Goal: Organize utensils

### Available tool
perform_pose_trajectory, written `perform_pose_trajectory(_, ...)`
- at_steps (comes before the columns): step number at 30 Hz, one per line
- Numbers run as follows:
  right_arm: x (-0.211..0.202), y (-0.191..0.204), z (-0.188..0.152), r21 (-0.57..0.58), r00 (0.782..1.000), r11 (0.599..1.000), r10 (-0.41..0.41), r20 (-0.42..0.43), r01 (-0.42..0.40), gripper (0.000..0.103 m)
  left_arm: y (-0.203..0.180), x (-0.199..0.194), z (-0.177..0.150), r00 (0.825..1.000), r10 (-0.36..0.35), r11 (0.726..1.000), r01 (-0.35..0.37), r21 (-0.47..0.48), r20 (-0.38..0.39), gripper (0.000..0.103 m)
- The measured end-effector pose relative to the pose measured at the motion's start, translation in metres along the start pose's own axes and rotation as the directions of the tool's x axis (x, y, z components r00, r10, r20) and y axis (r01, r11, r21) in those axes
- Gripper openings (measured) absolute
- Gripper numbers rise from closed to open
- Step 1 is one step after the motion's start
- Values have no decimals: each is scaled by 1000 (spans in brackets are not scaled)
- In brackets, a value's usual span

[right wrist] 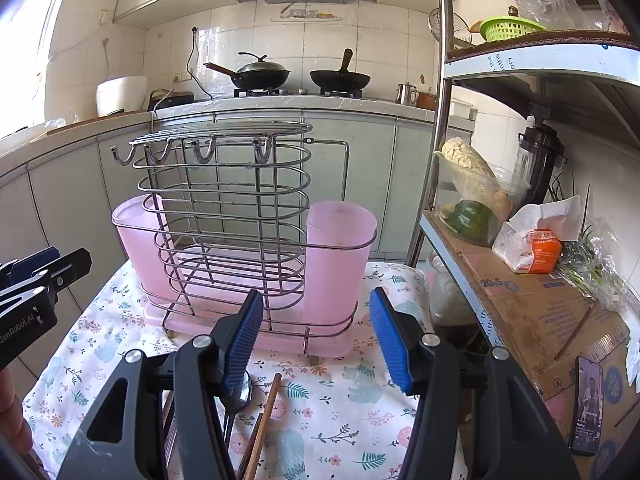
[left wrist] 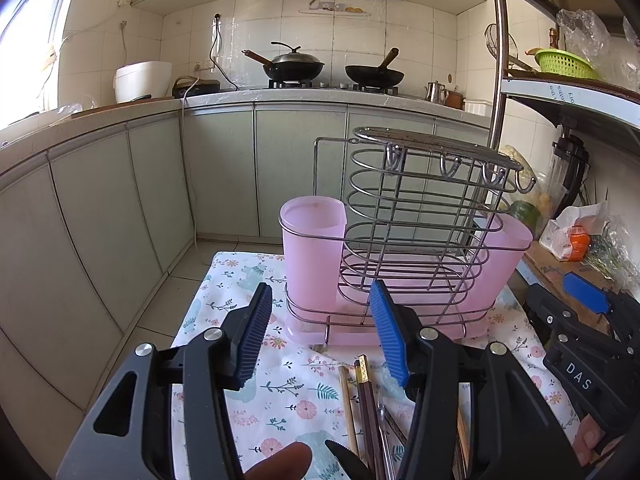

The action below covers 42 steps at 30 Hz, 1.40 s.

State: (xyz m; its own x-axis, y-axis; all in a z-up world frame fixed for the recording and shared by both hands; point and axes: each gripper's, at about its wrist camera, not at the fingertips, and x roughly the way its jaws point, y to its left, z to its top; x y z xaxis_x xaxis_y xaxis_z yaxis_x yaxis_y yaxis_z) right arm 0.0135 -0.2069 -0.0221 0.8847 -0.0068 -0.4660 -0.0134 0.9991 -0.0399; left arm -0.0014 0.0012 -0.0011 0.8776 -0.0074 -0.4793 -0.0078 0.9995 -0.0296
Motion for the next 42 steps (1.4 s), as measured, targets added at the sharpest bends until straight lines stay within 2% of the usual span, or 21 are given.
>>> perform_pose_trajectory(17, -5, -2, 0, 6, 1000, 1000, 2, 12, -2, 55, 3, -5, -9, 1000, 4, 1000, -4, -3, -12, 52)
perform_pose_trajectory(42, -17, -1, 2, 2, 999, 1000, 6, 42, -7, 55, 2, -8, -2, 1000, 8, 1000, -8, 1, -13, 52)
